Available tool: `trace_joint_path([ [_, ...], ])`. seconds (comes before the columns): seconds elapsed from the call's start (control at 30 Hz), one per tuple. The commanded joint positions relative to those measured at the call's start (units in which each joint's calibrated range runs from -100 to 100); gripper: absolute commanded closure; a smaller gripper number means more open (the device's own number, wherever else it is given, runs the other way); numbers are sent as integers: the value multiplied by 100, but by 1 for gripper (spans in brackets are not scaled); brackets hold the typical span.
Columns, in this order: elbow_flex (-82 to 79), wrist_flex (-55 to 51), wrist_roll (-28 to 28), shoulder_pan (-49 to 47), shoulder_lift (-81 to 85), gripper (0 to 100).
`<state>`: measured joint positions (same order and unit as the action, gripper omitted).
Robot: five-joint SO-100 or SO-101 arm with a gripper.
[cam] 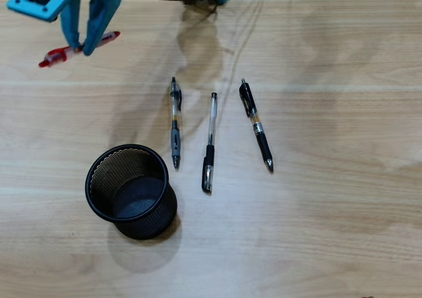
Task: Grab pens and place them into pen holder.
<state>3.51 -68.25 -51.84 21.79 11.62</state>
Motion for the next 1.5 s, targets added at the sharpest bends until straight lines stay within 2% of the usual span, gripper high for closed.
trace_joint_path([
  [0.0, -220, 88, -25, -240, 833, 98],
  [0.13, -707, 1001, -25, -576, 1404, 98],
  [0.5, -2996, 5986, -294, -1729, 1631, 98],
  [0.7, -3618, 8095, -299, -1993, 1093, 98],
  [0.83, -3492, 8500, -299, -2065, 615, 98],
  [1.1, -2780, 8551, -299, -2002, -629, 98],
  [1.47, -734, 8551, -274, -1421, -2468, 98],
])
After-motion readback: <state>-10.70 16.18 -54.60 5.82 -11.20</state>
